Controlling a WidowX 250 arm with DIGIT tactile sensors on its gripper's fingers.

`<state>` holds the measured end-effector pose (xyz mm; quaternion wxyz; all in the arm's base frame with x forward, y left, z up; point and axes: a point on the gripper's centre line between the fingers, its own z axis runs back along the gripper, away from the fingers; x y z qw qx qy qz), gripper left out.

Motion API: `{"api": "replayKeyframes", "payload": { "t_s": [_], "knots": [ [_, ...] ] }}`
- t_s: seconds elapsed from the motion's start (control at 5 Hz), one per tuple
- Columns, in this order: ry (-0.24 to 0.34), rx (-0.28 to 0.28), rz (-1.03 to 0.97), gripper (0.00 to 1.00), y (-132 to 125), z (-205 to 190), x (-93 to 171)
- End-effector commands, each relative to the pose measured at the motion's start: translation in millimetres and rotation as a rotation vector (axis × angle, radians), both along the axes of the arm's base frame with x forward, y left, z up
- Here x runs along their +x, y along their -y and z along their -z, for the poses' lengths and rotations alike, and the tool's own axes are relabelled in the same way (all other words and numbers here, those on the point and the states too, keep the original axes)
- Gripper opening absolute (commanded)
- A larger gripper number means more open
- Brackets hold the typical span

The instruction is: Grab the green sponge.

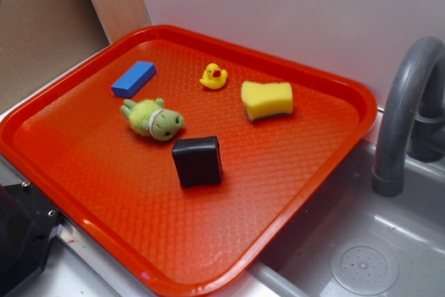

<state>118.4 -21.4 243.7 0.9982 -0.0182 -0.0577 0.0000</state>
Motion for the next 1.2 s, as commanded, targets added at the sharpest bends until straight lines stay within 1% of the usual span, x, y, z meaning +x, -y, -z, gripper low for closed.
{"api": "replayKeyframes", "payload": {
  "t_s": [0.0,0.2,0.4,0.6,0.8,1.0],
  "knots": [
    [0.000,0.000,0.000,1.00,0,0,0],
    [0.048,0.026,0.048,1.00,3,1,17],
    [0.074,0.032,0.075,1.00,6,3,39],
    [0.105,0.051,0.129,1.00,12,4,64],
    [0.137,0.076,0.238,1.00,20,6,87],
    [0.168,0.125,0.360,1.00,30,11,111]
  ]
}}
